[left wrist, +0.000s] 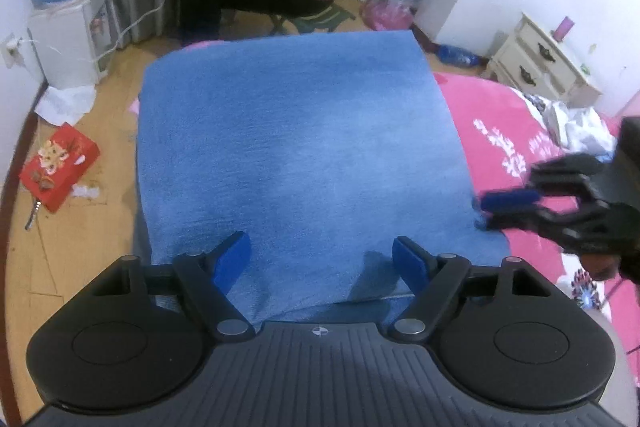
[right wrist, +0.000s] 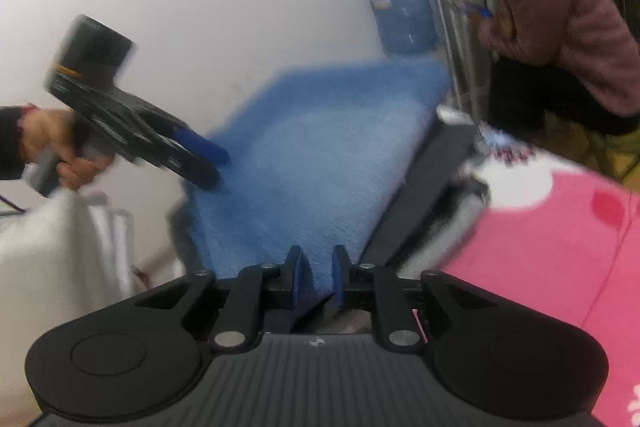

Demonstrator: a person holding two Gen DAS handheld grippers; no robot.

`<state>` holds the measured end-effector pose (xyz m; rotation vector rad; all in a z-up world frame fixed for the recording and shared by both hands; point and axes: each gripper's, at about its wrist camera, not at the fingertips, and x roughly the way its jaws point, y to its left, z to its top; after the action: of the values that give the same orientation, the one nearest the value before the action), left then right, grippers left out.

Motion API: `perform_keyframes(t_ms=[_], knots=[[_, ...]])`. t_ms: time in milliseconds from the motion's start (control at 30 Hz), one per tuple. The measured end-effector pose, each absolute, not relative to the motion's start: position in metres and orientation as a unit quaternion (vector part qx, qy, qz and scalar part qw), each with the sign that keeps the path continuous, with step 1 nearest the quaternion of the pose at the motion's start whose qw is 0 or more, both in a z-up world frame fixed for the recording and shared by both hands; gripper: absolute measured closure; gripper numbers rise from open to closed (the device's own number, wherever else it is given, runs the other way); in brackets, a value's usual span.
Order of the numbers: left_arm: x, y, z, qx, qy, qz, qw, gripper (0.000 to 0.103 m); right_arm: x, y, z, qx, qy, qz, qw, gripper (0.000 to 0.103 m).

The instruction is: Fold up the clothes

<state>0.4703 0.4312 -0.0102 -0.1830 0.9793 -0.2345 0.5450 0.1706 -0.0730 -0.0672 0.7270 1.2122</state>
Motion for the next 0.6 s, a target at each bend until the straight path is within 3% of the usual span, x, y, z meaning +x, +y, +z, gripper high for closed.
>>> perform_keyframes(t_ms=[200,267,500,600], knots=[[0.475,0.424,-0.026,-0.071,0.471,-0.106,0.873,0.016,0.533,0.175,-0.093,-0.095,0.339,0.571,0.741,0.087],[0.474,0.417,-0.025,-0.044,0.472,-0.11,0.873,0.01,0.542,0.166,-0.076,-0.062,0.338,0.574,0.743,0.087],[0.474,0.416,-0.029,-0.045,0.476,-0.113,0.871,0.003,0.62,0.193,-0.022,0.076,0.278,0.519,0.805,0.085],[0.476,0.414,-0.03,-0.038,0.479,-0.12,0.869,0.001,0.67,0.231,-0.057,0.075,0.352,0.429,0.829,0.089]])
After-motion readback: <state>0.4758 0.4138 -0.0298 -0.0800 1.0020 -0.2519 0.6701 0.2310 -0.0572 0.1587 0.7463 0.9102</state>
